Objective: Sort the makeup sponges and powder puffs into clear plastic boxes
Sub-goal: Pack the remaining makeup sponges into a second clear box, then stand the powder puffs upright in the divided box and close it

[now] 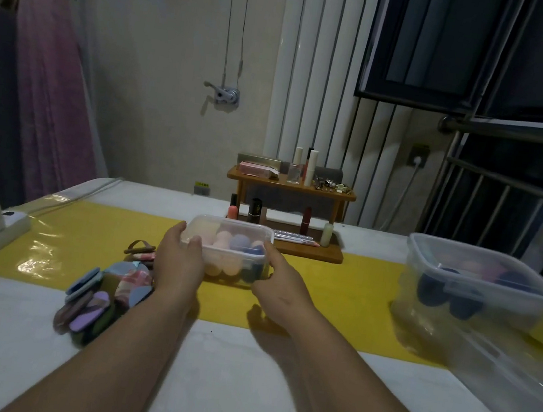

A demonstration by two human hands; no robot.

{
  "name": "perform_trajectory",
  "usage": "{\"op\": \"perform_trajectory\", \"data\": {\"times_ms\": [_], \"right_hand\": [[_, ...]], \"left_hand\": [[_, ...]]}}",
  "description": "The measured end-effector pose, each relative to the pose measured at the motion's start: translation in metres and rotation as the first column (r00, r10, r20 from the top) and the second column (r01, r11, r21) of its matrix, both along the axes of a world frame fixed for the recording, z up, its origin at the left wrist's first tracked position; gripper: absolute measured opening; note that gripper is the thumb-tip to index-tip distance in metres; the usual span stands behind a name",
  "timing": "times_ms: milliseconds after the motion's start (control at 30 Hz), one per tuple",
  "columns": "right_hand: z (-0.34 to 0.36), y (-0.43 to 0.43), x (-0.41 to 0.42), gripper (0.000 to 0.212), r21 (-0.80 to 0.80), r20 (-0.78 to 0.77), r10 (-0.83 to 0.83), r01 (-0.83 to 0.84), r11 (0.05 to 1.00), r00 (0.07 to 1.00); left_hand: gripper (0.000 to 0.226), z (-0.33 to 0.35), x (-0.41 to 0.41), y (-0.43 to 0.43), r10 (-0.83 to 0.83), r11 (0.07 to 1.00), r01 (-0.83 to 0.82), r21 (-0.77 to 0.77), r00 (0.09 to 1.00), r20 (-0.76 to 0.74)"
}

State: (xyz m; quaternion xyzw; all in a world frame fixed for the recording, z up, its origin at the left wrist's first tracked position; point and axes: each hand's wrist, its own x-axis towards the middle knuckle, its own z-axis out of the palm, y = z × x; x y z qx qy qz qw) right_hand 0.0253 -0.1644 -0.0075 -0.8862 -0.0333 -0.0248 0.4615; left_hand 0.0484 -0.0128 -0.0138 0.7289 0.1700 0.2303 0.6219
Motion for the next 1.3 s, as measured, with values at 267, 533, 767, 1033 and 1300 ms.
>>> {"op": "perform_trajectory", "data": {"times_ms": [267,533,767,1033,1300], "right_hand": [[0.018,-0.029,-0.021,0.065,-0.026,0.177,-0.174,0.182,0.983,0.969],[0.074,-0.072,-0.055,0.046,-0.062,0.484,-0.302,0.377,0.924,0.821],[0.095,-0.145,-0.071,0.045,-0.061,0.532,-0.476,0.592,0.804,0.700],[0.071,-0.219,-0.083,0.042,0.006,0.435,-0.712,0.790,0.613,0.550],[0.057,-0.261,-0.092,0.058,-0.018,0.017,-0.802,0.802,0.597,0.597]], "left_hand": [[0.041,0.019,-0.013,-0.028,-0.117,0.974,0.081,0.211,0.979,0.165],[0.043,0.039,-0.027,-0.094,-0.425,0.902,0.407,0.148,0.896,0.129],[0.047,0.049,-0.038,-0.171,-0.675,0.738,0.666,0.112,0.729,0.114],[0.058,0.048,-0.055,-0.238,-0.742,0.663,0.743,-0.090,0.668,0.055],[0.032,0.044,-0.058,-0.267,-0.776,0.580,0.674,-0.458,0.627,-0.060]]}}
